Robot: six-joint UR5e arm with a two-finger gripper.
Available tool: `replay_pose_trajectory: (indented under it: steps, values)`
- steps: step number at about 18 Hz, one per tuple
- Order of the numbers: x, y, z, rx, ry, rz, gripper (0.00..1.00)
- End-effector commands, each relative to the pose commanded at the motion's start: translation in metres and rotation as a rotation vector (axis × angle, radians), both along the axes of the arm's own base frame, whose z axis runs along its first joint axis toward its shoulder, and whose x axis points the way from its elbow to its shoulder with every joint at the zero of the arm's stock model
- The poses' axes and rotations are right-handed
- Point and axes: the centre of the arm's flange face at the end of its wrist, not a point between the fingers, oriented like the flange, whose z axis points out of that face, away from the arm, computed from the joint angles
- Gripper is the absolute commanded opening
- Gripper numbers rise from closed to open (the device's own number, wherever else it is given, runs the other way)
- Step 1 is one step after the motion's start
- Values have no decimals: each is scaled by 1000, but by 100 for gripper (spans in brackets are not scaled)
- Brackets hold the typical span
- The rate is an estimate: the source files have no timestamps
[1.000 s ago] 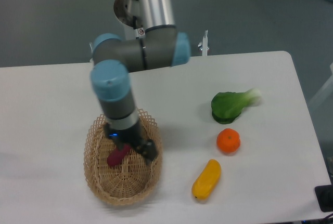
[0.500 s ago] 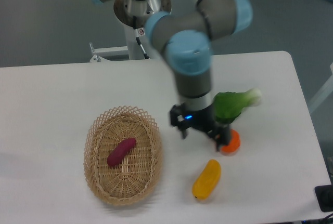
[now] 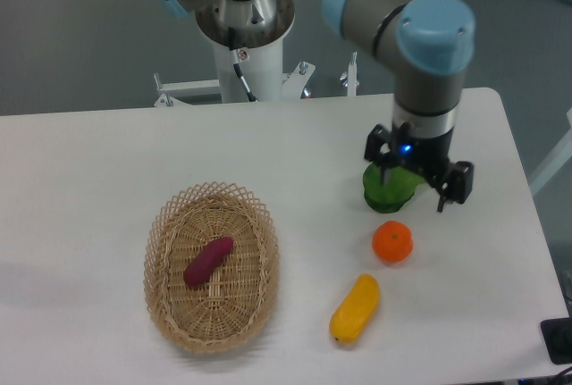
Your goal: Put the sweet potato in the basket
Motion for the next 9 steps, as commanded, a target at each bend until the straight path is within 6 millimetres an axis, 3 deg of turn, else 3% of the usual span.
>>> replay_pose_trajectory:
  steps: [9]
  values:
    - [2, -1, 4, 8, 3, -1, 100]
